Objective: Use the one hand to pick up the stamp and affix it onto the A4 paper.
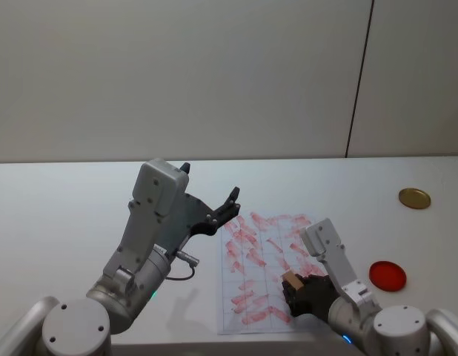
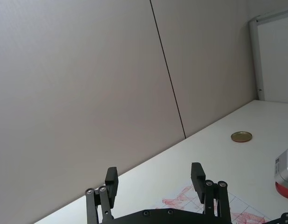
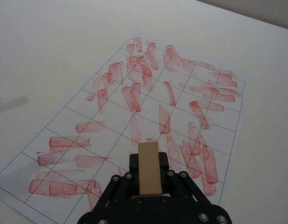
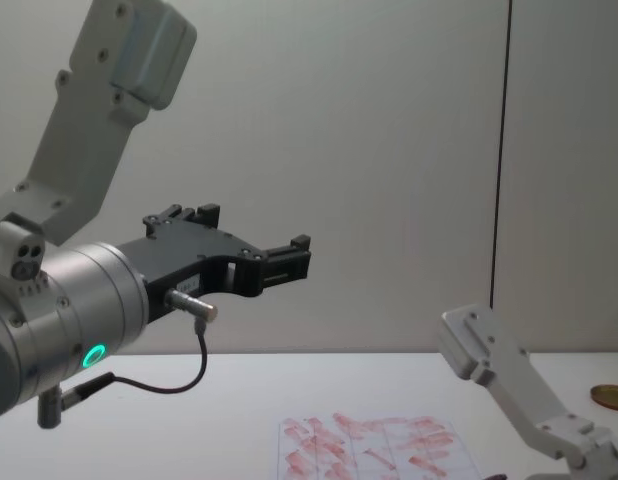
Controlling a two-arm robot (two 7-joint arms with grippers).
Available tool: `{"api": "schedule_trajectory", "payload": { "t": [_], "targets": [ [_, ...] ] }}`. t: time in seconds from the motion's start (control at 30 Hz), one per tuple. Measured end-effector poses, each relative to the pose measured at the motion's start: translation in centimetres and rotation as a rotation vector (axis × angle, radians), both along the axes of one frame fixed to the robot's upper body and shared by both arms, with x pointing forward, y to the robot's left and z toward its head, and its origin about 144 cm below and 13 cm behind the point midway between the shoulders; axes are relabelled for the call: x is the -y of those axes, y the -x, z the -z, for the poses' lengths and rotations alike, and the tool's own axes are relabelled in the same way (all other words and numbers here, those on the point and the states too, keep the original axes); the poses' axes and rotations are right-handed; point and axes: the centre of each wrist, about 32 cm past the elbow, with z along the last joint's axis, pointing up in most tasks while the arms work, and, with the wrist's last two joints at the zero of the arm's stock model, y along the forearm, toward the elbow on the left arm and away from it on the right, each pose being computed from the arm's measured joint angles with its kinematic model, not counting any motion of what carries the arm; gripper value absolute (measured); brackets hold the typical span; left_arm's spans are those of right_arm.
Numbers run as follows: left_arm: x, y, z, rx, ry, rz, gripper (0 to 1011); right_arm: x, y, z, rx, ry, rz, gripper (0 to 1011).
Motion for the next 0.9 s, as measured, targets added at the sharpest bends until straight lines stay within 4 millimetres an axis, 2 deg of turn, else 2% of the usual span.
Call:
{"api": "schedule_trajectory", "payload": {
  "t": [0.9],
  "targets": [
    [0.0,0.0,0.0,0.000,0.000,0.000,993,0.4,-0.2,1.2,-0.014,0.034,0.012,221]
  ]
}}
